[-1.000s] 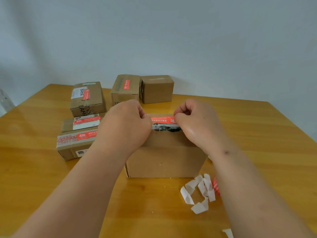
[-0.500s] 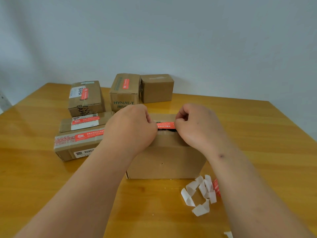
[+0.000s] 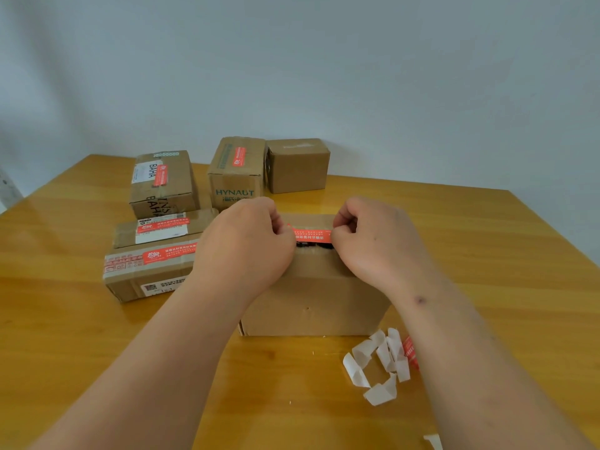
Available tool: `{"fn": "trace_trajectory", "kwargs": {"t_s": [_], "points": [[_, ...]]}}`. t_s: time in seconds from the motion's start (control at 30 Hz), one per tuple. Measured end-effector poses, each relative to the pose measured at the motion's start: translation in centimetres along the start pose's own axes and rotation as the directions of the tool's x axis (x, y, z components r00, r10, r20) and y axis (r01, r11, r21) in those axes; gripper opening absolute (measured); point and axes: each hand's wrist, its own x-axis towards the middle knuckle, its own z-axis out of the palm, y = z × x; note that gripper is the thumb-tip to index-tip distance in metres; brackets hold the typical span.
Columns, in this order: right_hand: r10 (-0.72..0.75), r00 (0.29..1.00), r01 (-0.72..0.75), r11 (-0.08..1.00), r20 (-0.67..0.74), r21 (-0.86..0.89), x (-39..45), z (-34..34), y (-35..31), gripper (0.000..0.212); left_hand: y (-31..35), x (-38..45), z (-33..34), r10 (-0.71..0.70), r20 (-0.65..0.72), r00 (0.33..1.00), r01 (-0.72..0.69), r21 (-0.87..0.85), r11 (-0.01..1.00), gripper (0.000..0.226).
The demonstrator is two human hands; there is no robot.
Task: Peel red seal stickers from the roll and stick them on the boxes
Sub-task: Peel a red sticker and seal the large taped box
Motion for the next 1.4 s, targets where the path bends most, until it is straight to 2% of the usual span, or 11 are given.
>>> {"fn": "trace_trajectory", "kwargs": {"t_s": [0.33, 0.53, 0.67, 0.83, 0.97, 1.07, 1.2, 1.27, 1.4], "points": [[-0.082, 0.996, 0.077, 0.993, -0.042, -0.092, -0.4, 0.3, -0.2, 0.005, 0.7, -0.5, 0.1, 0.029, -0.014, 0.999, -0.026, 0.173, 0.985, 0.013], [-0.101, 0.991, 0.090, 0.988, -0.085, -0.122, -0.8, 0.4, -0.5, 0.003, 0.6, -0.6, 0.0, 0.008, -0.048, 0.999, -0.002, 0.126, 0.992, 0.015], [-0.022, 0.993, 0.006, 0.991, -0.118, -0.135, -0.6, 0.2, -0.3, 0.010, 0.2, -0.5, 0.0, 0.013, -0.040, 0.999, -0.010, 0.084, 0.996, 0.018], [0.033, 0.996, -0.044, 0.991, -0.088, -0.126, -0.4, -0.1, 0.1, 0.012, -0.2, -0.2, 0.0, 0.015, -0.013, 1.000, -0.015, 0.026, 1.000, 0.016], [0.040, 0.994, -0.049, 0.995, -0.105, -0.083, -0.2, -0.3, 0.4, 0.005, -0.4, 0.1, -0.3, 0.008, 0.027, 1.000, -0.008, -0.028, 1.000, 0.018], [0.076, 0.987, -0.071, 0.997, -0.140, 0.042, 0.3, -0.1, 0.4, 0.006, -0.6, 0.6, -0.5, 0.000, 0.045, 0.999, 0.002, -0.045, 0.999, 0.020], [0.185, 0.980, -0.178, 0.980, -0.075, 0.093, 1.5, 0.6, 1.1, 0.017, -0.5, 1.6, -0.4, 0.005, 0.061, 0.998, -0.005, 0.010, 1.000, 0.009], [0.216, 0.975, -0.209, 0.971, -0.051, 0.117, 1.9, 0.6, 1.5, 0.015, -0.7, 2.0, -0.4, 0.001, 0.086, 0.996, -0.003, 0.025, 1.000, 0.010], [0.241, 0.969, -0.225, 0.951, -0.054, 0.210, 1.9, 0.5, 1.8, 0.008, -0.9, 2.2, -0.5, -0.030, 0.079, 0.996, 0.034, -0.055, 0.998, 0.009]]}}
